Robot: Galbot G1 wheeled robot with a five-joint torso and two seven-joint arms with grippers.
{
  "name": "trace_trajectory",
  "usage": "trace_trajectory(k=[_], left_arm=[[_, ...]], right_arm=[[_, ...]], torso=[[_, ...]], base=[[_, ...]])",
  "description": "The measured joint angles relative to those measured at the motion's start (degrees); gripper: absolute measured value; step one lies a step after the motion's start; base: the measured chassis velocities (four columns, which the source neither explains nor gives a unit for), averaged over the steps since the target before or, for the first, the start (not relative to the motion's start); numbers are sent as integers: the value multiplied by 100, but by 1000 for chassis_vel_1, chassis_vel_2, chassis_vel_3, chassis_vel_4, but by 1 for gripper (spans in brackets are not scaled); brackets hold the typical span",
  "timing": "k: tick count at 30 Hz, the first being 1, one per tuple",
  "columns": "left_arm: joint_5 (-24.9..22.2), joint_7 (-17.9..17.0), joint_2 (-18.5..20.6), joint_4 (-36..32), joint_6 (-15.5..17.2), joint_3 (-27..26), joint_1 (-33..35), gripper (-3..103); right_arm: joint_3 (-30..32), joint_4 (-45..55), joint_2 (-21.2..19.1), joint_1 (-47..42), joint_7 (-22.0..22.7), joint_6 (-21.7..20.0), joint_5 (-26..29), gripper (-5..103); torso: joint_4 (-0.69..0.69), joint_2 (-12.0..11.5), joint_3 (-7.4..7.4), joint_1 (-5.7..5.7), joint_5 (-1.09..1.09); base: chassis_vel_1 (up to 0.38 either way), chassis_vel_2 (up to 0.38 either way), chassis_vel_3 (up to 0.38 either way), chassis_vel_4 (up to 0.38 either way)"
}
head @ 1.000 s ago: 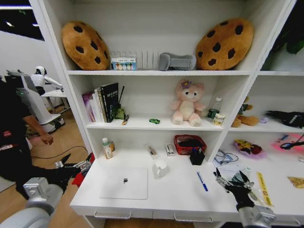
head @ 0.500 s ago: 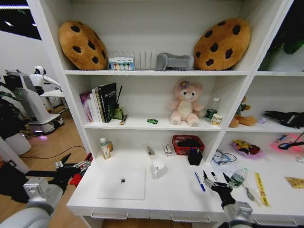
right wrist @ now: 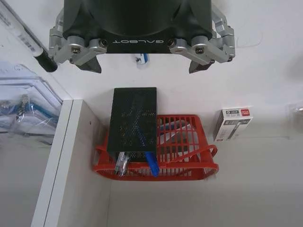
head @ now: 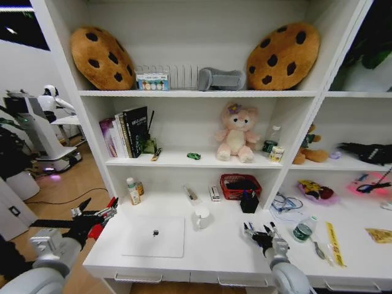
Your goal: Organize the objects on the table.
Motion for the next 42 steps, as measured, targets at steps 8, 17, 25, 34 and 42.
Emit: trace_trajectory(k=[8, 17, 25, 34, 42], left_arm=[[0, 0, 0, 0, 0, 0, 0, 100], [0, 0, 0, 0, 0, 0, 0, 100], [0, 0, 0, 0, 0, 0, 0, 100], [0, 0, 0, 0, 0, 0, 0, 100], [0, 0, 0, 0, 0, 0, 0, 100]], right_arm=[[-220, -43, -325, 319, 229, -398, 477, 100], [-318, -128, -348, 429, 236, -632, 1001, 94], [-321, -133, -356, 458, 250, -739, 1286, 70], [-332, -120, -539, 432, 240, -830, 1414, 44], [-334, -88, -761, 377, 232, -924, 1484, 37]], torso=[[0, 0, 0, 0, -2], [0, 0, -1, 0, -2], [-1, 0, -1, 0, -2], [0, 1, -1, 0, -2], [0, 1, -1, -1, -2]], base=[[0, 0, 0, 0], [0, 0, 0, 0], [0, 0, 0, 0], [0, 0, 0, 0], [0, 0, 0, 0]])
